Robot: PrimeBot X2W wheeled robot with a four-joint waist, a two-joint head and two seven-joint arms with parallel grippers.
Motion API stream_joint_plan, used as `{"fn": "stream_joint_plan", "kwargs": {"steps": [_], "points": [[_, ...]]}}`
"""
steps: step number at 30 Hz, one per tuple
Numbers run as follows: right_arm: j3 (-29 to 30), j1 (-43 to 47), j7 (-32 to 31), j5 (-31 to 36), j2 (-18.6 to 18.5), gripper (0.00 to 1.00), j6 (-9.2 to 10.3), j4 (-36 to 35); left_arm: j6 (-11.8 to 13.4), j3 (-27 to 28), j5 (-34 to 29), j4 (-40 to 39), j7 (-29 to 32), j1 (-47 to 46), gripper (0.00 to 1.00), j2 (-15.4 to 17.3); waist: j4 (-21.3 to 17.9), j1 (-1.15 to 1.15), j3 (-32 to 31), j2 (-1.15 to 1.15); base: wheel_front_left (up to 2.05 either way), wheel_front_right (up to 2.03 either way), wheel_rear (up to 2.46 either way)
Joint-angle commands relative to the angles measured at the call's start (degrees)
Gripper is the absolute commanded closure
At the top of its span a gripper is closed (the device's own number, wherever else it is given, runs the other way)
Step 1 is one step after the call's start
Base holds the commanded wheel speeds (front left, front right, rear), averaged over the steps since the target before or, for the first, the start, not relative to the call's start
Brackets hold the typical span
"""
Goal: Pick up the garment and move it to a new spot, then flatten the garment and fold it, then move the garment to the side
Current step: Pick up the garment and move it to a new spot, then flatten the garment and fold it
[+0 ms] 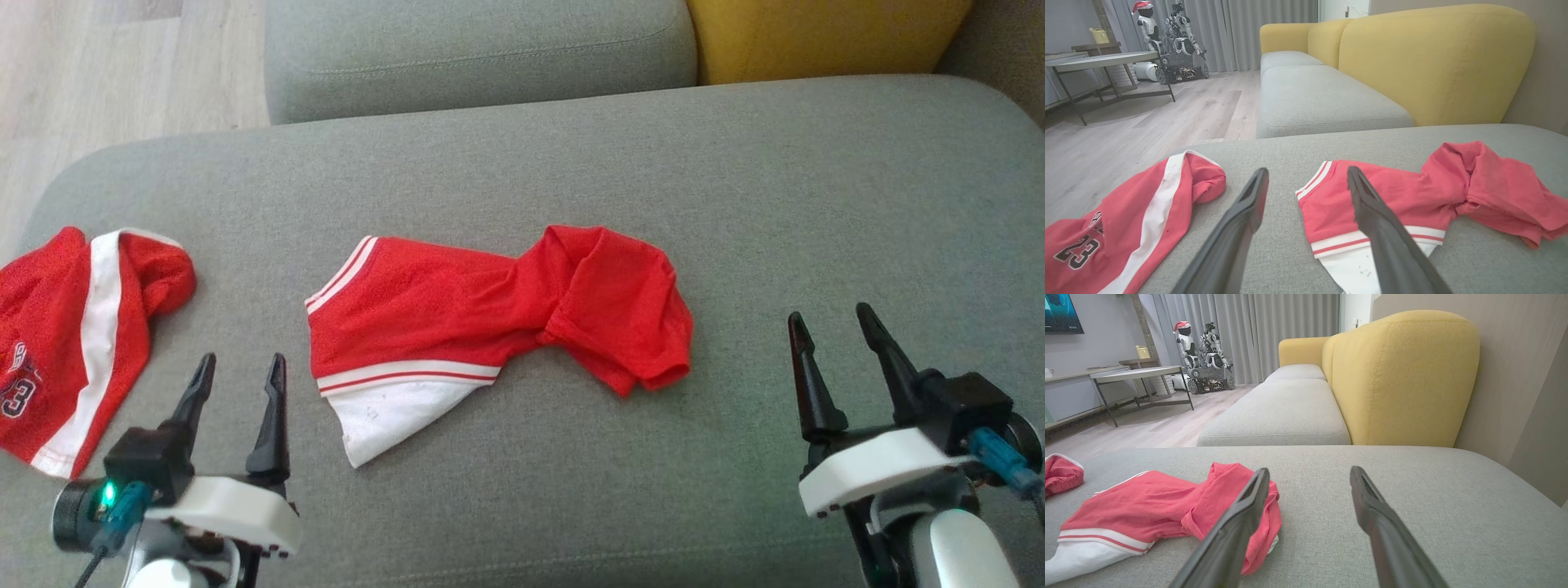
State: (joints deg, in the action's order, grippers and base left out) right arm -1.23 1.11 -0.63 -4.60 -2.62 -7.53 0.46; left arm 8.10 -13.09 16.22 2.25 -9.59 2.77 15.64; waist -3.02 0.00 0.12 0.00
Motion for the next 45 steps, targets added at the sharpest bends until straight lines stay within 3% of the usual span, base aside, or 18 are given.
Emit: {"fn": "stream_joint_plan", "kwargs": {"steps": [1, 20, 26, 32, 43, 44, 45], "points": [[-1.34, -1.14, -0.23, 0.35, -0.26, 0.0, 0.04, -2.34, 0.41, 2.18, 0.01, -2.09, 0.06, -2.24, 0.0, 1.61, 0.03, 0.0, 0.06, 0.0, 0.0, 0.0, 0.0], [-0.77, -1.12, -0.76, 0.31, -0.26, 0.0, 0.04, -3.23, 1.18, 1.47, 0.25, -2.86, 0.23, -2.48, 0.0, 1.92, 0.52, 0.0, 0.85, 0.0, 0.0, 0.0, 0.0], [-2.8, -2.71, -1.68, 1.2, -0.26, 0.0, 0.04, -2.02, 0.78, 0.65, 0.02, -3.2, -0.01, -5.04, 0.0, 1.81, 2.88, 0.0, 3.7, 0.0, 0.0, 0.0, 0.0], [-8.27, -6.25, -2.54, 2.32, -1.31, 0.0, 0.04, 2.1, -0.06, -0.19, -0.16, -2.7, -0.98, -8.48, 0.0, 1.36, 5.91, 0.0, 7.21, 0.0, 0.0, 0.0, 0.0], [-17.67, -16.54, -2.87, 2.81, -4.62, 0.0, 0.04, 17.73, -1.97, -1.79, -0.48, 0.96, -3.66, -14.96, 0.0, -0.03, 10.71, 0.0, 13.55, 0.0, 0.0, 0.0, 0.0], [-18.06, -17.25, -3.0, 2.59, -4.65, 0.22, 0.04, 18.8, -1.99, -1.79, -0.51, 1.21, -3.83, -15.27, 0.0, -0.11, 10.81, 0.0, 13.86, 0.0, 0.0, 0.0, 0.0], [-18.46, -17.84, -3.09, 2.25, -4.7, 0.8, 0.04, 19.67, -1.99, -1.79, -0.55, 1.44, -3.99, -15.51, 0.0, -0.17, 10.87, 0.0, 14.09, 0.0, 0.0, 0.0, 0.0]]}}
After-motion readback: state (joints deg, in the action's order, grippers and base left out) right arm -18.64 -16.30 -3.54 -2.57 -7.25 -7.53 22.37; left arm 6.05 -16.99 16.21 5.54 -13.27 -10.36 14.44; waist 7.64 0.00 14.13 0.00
